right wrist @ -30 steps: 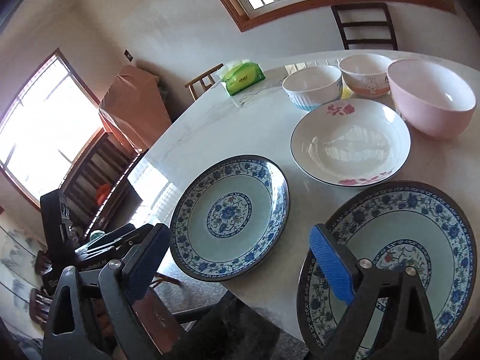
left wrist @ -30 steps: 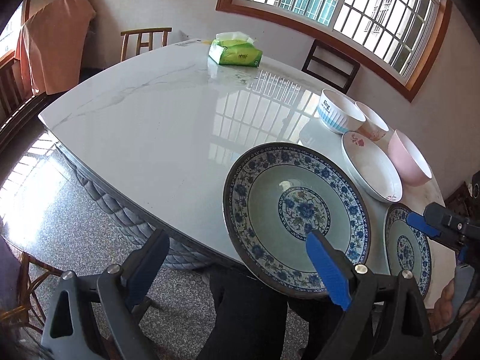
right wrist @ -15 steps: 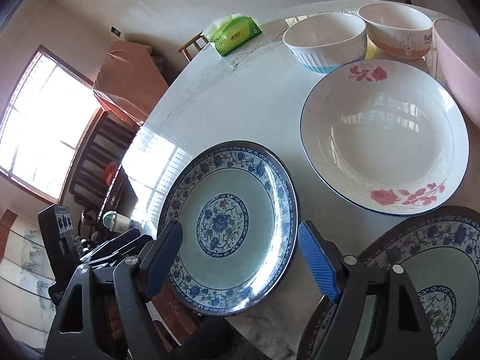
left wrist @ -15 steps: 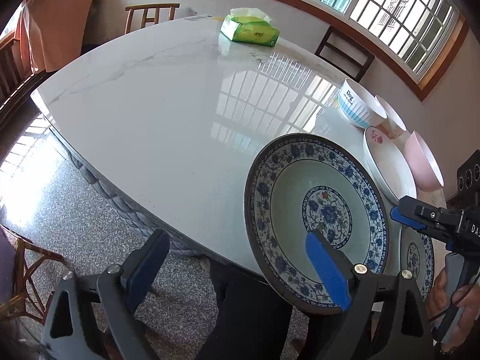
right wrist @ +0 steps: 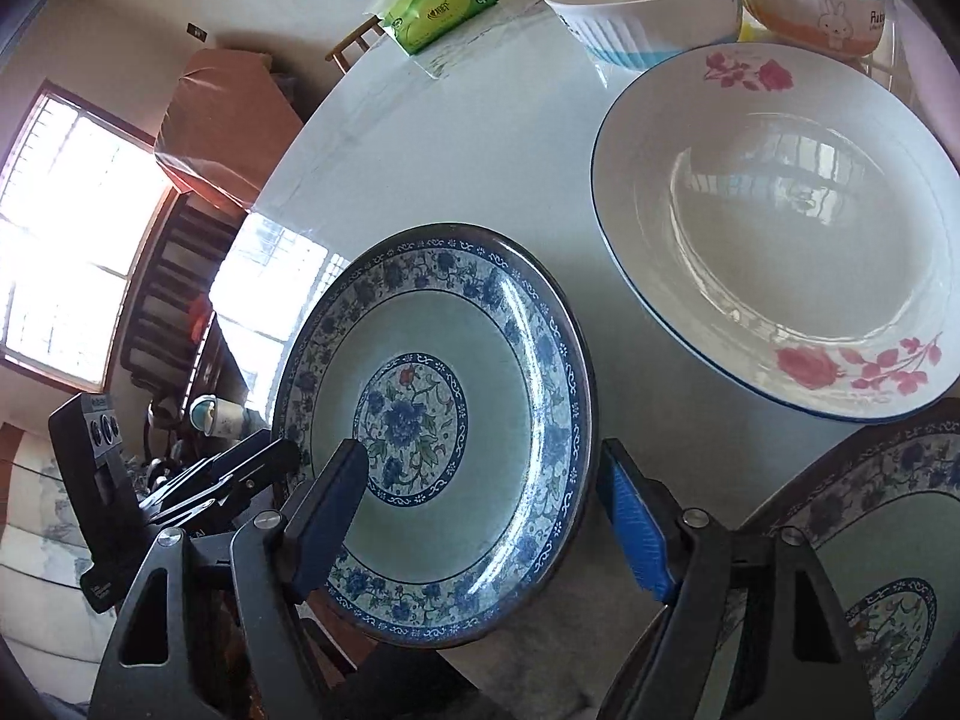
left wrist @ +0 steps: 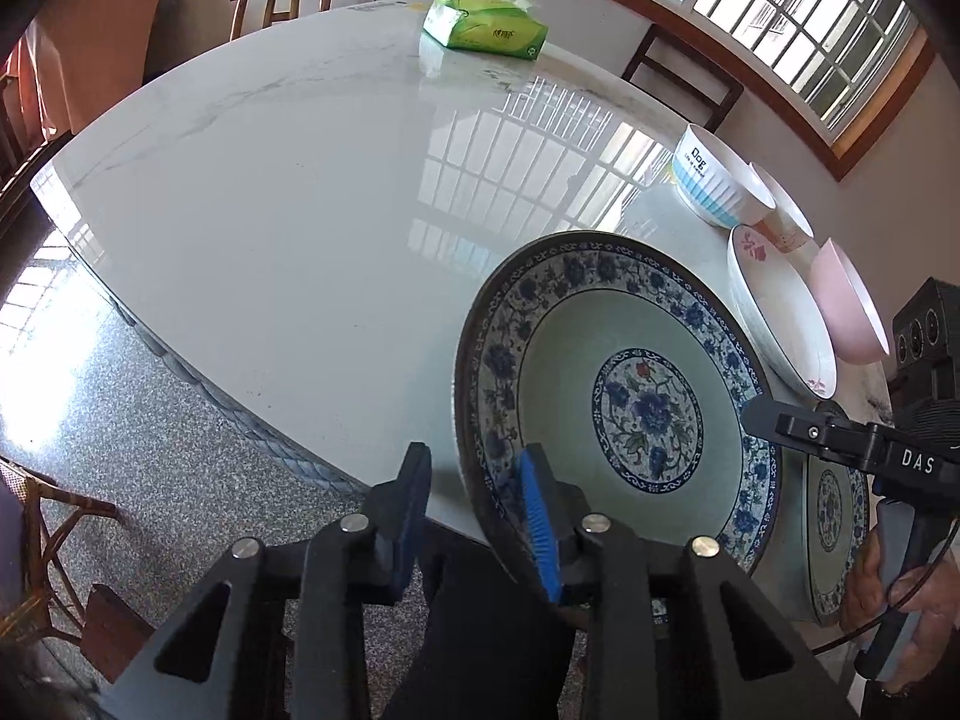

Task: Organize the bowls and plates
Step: 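Lift the blue-and-white plate with the left gripper while the right gripper grasps the other blue-and-white plate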

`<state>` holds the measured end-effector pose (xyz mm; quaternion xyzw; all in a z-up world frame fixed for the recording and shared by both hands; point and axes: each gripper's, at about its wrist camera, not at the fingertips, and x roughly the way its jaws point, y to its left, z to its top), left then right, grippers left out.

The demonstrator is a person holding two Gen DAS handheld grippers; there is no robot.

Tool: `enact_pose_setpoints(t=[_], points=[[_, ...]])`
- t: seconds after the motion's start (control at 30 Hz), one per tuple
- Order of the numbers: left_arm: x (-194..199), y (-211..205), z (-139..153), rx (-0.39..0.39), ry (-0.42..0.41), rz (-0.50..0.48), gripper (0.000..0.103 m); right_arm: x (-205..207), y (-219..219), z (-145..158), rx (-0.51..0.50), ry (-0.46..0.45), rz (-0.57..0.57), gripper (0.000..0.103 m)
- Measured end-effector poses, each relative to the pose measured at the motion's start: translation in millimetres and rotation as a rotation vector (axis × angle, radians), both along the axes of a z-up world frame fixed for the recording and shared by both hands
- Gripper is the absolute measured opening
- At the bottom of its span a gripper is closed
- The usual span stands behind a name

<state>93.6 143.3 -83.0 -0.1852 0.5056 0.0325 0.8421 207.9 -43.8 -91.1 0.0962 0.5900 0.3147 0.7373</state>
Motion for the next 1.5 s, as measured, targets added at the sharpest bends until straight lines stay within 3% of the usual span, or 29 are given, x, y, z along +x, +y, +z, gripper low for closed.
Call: enact_pose_setpoints(t=[0.07, 0.13, 0.3, 0.67, 0.93, 1.07, 1.1, 1.2, 1.27, 1.37, 1.5], points=[[2.1, -2.5, 1.5, 0.046, -0.005, 0.017, 0.025, 1.8, 2.4, -0.2, -0.019, -0.005, 0.003, 0.056], [3.9, 0.8, 1.0, 0.038, -0.012, 0.031, 0.024, 2.4, 3.1, -0.8, -0.044, -0.018, 0.007, 0.037], [8.7, 9.1, 2.0, 0.043, -0.018, 0.047, 0.024, 7.8, 4.5, -1.8, -0.061, -0.024, -0.013, 0.022], [35.5, 30.7, 21.2, 0.106, -0.067, 0.102, 0.023, 15.0, 23.1, -2.1, -0.047, -0.035, -0.026, 0.022], [49.5, 52.0, 3.3, 0.063, -0.028, 0.134, 0.023, 19.0, 32.1, -4.1, -0.040, -0.049, -0.024, 0.022], [45.3, 52.9, 6.0, 0.099, -0.079, 0.162, 0.023, 16.3, 30.9, -4.6, -0.029, -0.048, -0.022, 0.022], [43.5, 53.5, 9.3, 0.124, -0.100, 0.185, 0.024, 15.6, 30.4, -4.4, -0.025, -0.047, -0.021, 0.023], [33.1, 58.2, 20.9, 0.191, -0.148, 0.250, 0.042, 11.9, 26.9, -0.1, -0.018, -0.065, -0.026, 0.024], [22.1, 61.5, 28.3, 0.195, -0.175, 0.283, 0.043, 7.2, 19.8, 11.2, 0.003, -0.113, -0.037, 0.027], [6.3, 53.6, 41.0, 0.158, -0.206, 0.245, 0.043, -10.5, -12.4, 32.4, 0.099, -0.156, -0.085, 0.039], [-5.5, 3.6, 58.3, 0.089, -0.220, 0.064, 0.043, -50.1, -76.2, 60.0, 0.131, -0.243, -0.169, 0.048]])
